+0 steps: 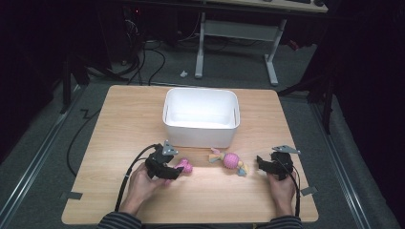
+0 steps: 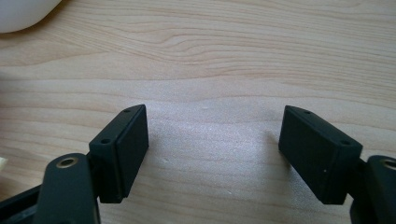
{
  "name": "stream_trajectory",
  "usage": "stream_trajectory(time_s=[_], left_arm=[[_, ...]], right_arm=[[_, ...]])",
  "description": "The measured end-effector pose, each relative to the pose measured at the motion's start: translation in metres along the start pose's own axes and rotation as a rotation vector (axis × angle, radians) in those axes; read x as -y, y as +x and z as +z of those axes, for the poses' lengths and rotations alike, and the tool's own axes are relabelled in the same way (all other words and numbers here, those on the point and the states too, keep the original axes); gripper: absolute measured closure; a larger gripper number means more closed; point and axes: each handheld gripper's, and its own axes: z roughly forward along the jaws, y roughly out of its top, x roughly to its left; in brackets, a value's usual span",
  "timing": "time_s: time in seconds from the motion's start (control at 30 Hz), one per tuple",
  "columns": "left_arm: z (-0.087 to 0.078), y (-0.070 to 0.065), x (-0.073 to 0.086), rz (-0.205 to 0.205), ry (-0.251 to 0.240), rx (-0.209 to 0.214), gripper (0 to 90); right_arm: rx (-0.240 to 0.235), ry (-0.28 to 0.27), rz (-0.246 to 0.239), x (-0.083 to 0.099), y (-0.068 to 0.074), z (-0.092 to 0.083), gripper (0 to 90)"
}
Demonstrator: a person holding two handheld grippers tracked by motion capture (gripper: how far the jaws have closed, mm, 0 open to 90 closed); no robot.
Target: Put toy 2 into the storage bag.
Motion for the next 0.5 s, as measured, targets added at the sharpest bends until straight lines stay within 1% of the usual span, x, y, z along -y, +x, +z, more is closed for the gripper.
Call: stream_trajectory(time_s=[0.03, 0.1, 0.17, 0.27, 0.37, 0.43, 0.47, 0.5], left_arm=[[0.0010, -0.0013, 0.0005, -0.003, 0.002, 0.003, 35.3], [0.0027, -0.0035, 0.0014, 0.004, 0.004, -0.013, 35.2], [0.0033, -0.0037, 0.0019, 0.010, 0.009, -0.016, 35.5], [0.0049, -0.0020, 0.0030, 0.002, 0.020, -0.014, 38.5], [0.0080, 0.0003, 0.0033, -0.004, 0.054, -0.011, 38.3], [0.0088, 0.0007, 0.0034, -0.003, 0.063, -0.004, 39.4], [0.0110, 0.0012, 0.0036, 0.000, 0.078, 0.009, 39.8], [0.0110, 0.0012, 0.0036, 0.000, 0.078, 0.009, 40.0]], right_arm=[[0.000, 0.000, 0.000, 0.0000, 0.0000, 0.0000, 24.5], [0.000, -0.001, -0.001, 0.0001, -0.0001, 0.0000, 24.5], [0.000, 0.000, 0.000, 0.0001, 0.0000, -0.0001, 24.5], [0.000, 0.000, 0.002, 0.0001, 0.0002, -0.0001, 24.5], [0.000, 0.001, 0.002, 0.0001, 0.0001, -0.0001, 24.6], [0.000, 0.001, 0.002, 0.0001, 0.0001, -0.0001, 24.6], [0.000, 0.001, 0.002, 0.0001, 0.0001, -0.0002, 24.6], [0.000, 0.001, 0.002, 0.0001, 0.0001, -0.0002, 24.6]])
